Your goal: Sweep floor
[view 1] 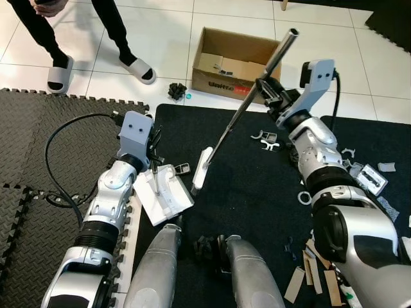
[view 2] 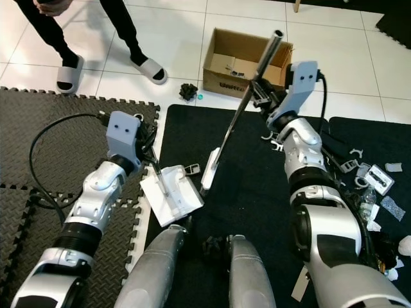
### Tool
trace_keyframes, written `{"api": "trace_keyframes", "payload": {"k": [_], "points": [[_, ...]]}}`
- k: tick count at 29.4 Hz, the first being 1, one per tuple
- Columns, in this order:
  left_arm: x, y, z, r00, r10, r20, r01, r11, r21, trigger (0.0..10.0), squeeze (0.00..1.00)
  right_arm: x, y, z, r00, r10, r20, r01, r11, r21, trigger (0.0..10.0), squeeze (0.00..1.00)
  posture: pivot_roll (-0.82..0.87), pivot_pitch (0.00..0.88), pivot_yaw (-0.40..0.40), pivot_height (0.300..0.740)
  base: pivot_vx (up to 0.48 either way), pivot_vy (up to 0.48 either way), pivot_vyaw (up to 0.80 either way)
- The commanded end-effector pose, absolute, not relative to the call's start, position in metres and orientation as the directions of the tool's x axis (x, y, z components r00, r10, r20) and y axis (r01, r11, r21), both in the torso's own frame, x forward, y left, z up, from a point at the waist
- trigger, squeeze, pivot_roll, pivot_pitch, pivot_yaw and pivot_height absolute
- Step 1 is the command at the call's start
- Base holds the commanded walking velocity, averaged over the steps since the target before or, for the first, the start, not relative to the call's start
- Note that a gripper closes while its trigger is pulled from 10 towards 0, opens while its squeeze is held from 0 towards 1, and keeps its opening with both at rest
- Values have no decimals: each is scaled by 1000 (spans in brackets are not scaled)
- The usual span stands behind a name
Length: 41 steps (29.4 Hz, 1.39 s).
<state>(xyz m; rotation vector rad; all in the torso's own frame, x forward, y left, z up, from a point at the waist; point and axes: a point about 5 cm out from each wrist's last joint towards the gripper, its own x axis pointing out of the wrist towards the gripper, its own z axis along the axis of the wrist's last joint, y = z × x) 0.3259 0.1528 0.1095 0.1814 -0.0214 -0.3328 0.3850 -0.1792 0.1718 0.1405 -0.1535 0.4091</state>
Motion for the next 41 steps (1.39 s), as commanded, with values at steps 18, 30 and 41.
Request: {"api": "trace_keyframes", "payload": {"k": [18, 30, 41], "points": [[321, 148, 92, 959, -284, -12, 284, 956, 72, 10000, 0, 360, -182, 109, 961, 277, -8, -277, 959, -58, 10000, 0, 3, 157, -52, 740, 0, 0, 0], [319, 145, 88, 962, -274, -9, 274, 959, 66, 10000, 0, 352, -173, 95, 956, 290, -30, -292, 953, -84, 10000, 0, -3, 142, -49, 740, 0, 0, 0], [320, 145, 87, 963, -269, -7, 268, 961, 68, 10000, 0, 350, -162, 92, 949, 315, -20, -315, 945, -87, 10000, 0, 0, 129, -40, 740, 0, 0, 0]]}}
